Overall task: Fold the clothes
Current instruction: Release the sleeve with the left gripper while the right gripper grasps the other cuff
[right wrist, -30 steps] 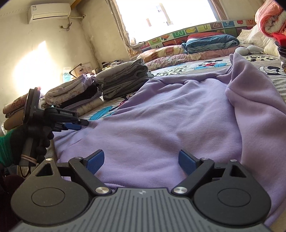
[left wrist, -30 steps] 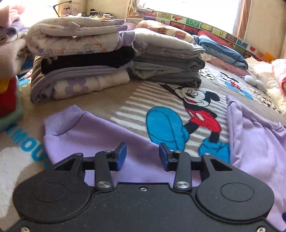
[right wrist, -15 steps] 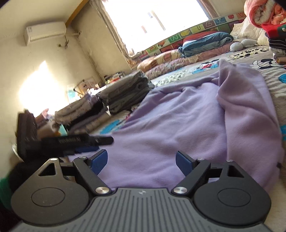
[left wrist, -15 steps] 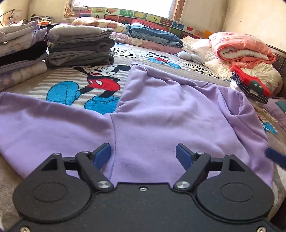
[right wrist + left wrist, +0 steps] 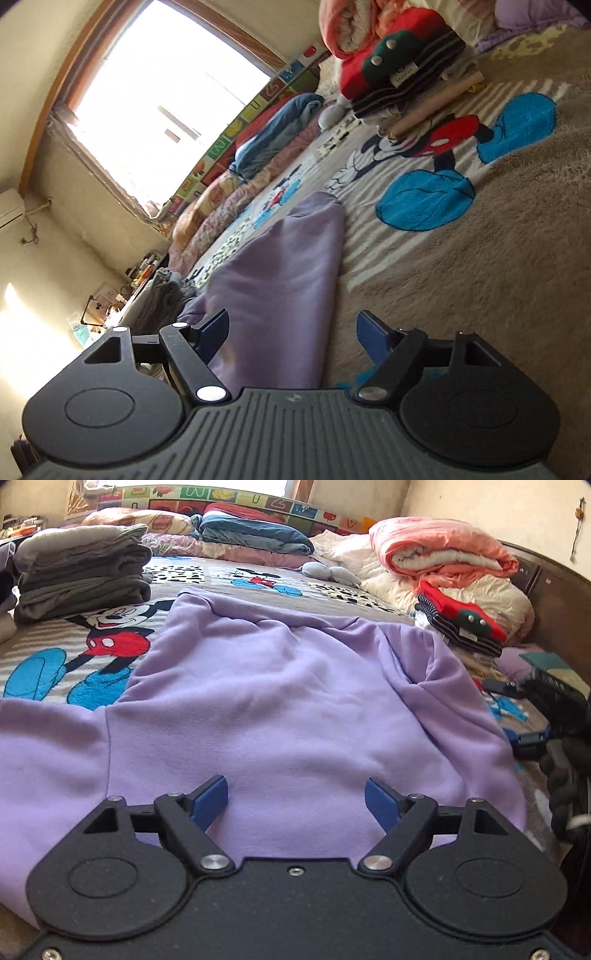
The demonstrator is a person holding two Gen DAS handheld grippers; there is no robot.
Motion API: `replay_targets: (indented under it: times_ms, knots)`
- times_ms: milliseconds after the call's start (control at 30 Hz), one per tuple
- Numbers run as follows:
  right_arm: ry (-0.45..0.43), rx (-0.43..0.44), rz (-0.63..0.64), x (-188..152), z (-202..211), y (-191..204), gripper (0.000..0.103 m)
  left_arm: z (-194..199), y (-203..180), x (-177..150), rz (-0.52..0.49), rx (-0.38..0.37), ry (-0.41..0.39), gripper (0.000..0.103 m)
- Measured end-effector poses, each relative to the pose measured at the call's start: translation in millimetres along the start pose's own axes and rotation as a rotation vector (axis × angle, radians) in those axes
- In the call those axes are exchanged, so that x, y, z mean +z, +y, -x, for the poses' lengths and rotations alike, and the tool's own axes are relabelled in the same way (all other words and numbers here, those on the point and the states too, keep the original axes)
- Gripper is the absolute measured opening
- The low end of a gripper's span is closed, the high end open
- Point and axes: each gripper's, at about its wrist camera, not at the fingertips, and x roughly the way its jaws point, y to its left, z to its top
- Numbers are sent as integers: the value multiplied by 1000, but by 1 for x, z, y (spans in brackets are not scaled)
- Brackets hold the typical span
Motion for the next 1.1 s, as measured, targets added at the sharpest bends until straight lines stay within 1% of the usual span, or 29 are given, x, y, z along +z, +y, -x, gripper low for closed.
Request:
replay_targets:
  times_ms: [100, 267, 367, 467, 667, 700, 733, 800, 833, 967, 1100]
  knots:
    - [46, -21, -33, 22, -38, -12, 74, -4, 0, -2, -19, 7, 2, 83]
    - [128, -22, -29, 63, -96, -15, 74, -7, 3, -4, -34, -8, -1, 87]
    - [153, -16, -30, 81, -122, -18, 73, -7, 4, -5, -43, -19, -2, 87]
    - [168, -15, -25, 95, -146, -19, 69, -7, 4, -5, -46, -28, -3, 88]
    - [169, -33, 20, 101, -178, -14, 54, -8, 6, -5, -46, -40, -5, 89]
    - [170, -35, 29, 101, -181, -13, 44, -8, 7, -5, -45, -42, -6, 89]
    - [175, -34, 23, 100, -184, -14, 26, -8, 7, -5, -45, -44, -7, 89]
    - [157, -33, 22, 99, -179, -13, 13, -7, 7, -6, -45, -46, -9, 89]
    - [137, -29, 31, 99, -174, -10, 10, -7, 7, -6, -47, -45, -9, 89]
    - [33, -3, 75, 102, -144, 4, 8, -6, 5, -7, -57, -38, -9, 89]
    - [-51, -33, 121, 112, -106, 17, 8, -5, 4, -7, -65, -32, -9, 89]
